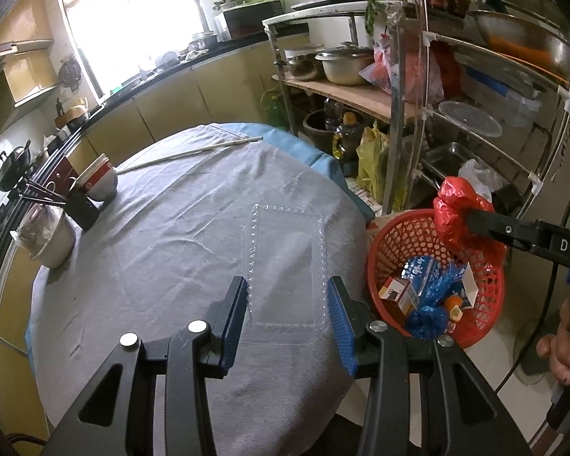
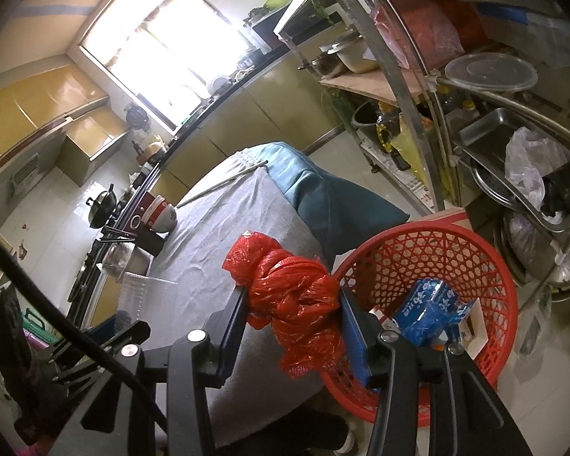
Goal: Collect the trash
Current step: 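Carry the red bag and clear tray over to the red basket, then lower the red bag and clear tray into the red basket and release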
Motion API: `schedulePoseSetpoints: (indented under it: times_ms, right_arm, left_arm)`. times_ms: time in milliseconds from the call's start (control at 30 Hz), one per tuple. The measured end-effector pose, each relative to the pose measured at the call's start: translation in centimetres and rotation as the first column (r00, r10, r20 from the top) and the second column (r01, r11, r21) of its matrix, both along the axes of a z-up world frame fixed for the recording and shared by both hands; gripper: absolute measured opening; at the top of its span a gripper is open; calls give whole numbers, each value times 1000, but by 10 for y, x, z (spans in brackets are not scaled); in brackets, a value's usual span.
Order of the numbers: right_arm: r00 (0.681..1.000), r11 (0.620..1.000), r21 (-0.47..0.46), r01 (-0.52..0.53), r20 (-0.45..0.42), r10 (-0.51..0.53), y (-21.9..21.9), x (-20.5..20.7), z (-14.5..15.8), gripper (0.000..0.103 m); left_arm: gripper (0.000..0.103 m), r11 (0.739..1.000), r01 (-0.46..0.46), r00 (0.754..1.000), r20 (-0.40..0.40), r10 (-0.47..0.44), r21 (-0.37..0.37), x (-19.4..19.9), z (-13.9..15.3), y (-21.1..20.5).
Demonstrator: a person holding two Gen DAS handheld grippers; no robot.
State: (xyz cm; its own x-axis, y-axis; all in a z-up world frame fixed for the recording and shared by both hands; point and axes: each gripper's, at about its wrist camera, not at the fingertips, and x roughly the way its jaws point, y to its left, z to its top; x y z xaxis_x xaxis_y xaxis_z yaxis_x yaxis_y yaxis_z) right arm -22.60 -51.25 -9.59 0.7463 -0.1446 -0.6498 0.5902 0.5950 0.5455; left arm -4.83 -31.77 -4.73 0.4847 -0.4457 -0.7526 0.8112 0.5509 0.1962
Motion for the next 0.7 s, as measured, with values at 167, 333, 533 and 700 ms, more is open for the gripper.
schedulePoseSetpoints:
  times_ms: [167,333,533,700]
  right_arm:
    - [1000,1000,9,9,-5,-9,-2,-5,-3,51]
    - [1000,1000,9,12,-16,-12,-1,-9,-4,51]
    - [999,999,19,34,-28,-33,-6,-20,-8,51]
    - [998,998,27,57,-35,-56,-12,-28,-11,51]
  left_arm:
    - [45,1000,15,1000,-7,-15,4,-3,-4,-5]
    - [45,999,38,999,-13,-38,9,-7,-7,-11]
    - [45,997,73,997,-22,-72,16,-16,-12,-21]
    - [45,995,96,995,-41,-95,22,-20,-16,-28]
